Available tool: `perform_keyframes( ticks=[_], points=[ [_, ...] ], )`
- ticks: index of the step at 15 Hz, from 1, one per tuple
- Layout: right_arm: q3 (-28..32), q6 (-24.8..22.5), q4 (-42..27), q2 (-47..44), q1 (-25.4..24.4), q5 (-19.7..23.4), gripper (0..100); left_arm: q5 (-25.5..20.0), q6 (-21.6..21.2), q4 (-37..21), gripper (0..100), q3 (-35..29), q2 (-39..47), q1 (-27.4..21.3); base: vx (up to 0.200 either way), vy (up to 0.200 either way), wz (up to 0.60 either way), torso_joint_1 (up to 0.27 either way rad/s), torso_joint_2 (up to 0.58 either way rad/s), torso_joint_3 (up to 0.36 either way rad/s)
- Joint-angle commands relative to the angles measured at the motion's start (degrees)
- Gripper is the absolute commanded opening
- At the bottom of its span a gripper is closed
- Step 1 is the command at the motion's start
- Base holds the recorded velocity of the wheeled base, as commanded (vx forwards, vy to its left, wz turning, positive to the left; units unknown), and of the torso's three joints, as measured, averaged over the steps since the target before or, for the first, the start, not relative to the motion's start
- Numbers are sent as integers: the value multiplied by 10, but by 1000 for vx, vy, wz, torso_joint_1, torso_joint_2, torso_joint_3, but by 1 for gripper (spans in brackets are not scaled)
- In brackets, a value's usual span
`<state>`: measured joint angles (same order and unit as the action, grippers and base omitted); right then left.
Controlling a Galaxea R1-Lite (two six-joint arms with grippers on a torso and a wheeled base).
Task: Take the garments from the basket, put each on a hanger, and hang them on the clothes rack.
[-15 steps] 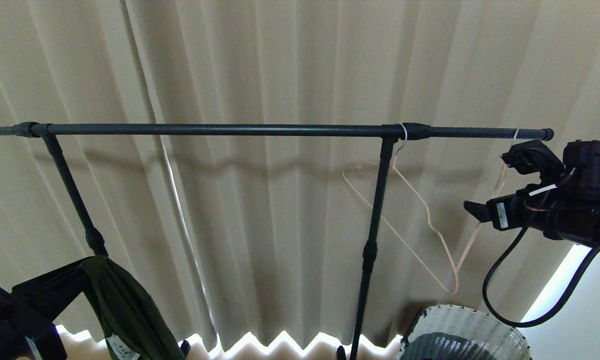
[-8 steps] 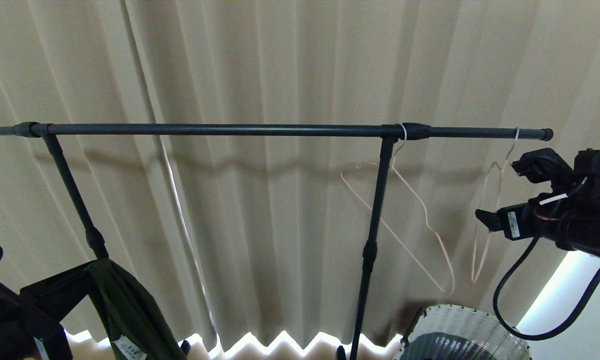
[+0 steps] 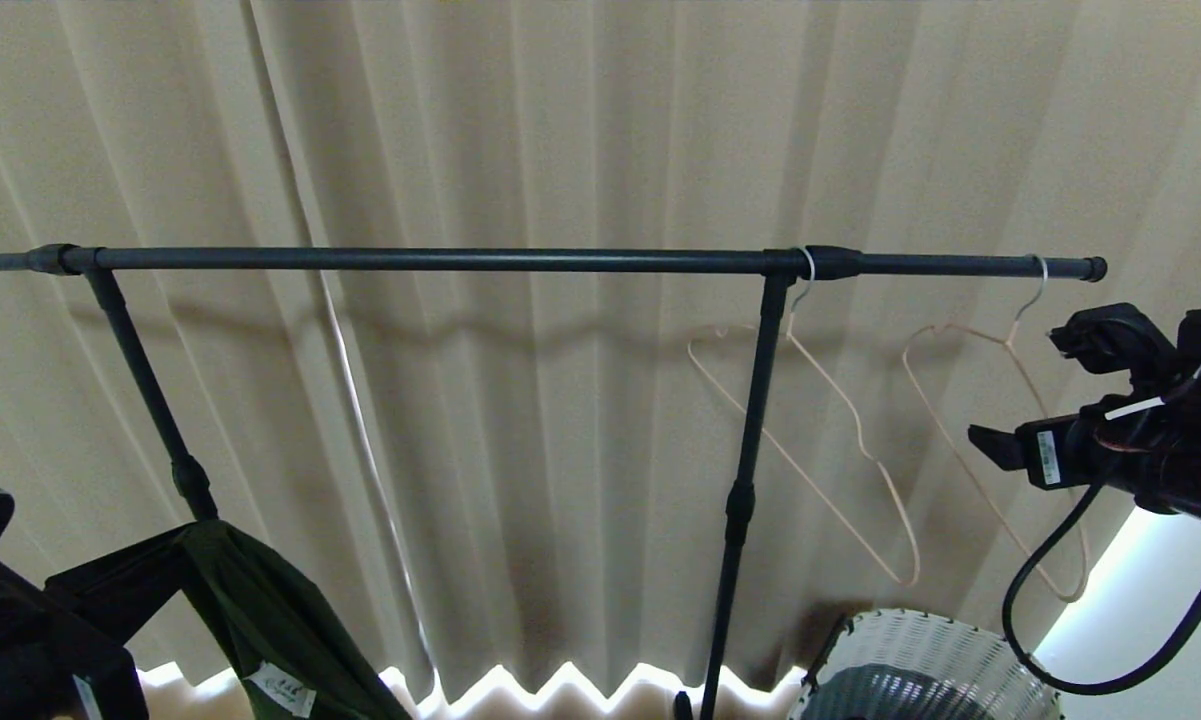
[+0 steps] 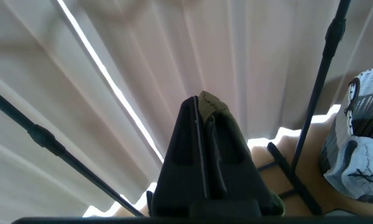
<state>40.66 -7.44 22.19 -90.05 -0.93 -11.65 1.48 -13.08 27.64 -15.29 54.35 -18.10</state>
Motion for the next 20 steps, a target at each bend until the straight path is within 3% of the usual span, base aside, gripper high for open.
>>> perform_keyframes(
  ticks=[1,4,20],
  points=[
    [6,15,0,-18,2,6,100,0,0,0,0,3,1,0,0,0,0,0,0,0],
    [4,19,-2,-36,12,26,100,0,-1,0,0,3,1,0,0,0,0,0,0,0],
    [-1,24,-24,-17,6,29,100,0,-1,0,0,4,0,0,0,0,0,0,0,0]
  ],
)
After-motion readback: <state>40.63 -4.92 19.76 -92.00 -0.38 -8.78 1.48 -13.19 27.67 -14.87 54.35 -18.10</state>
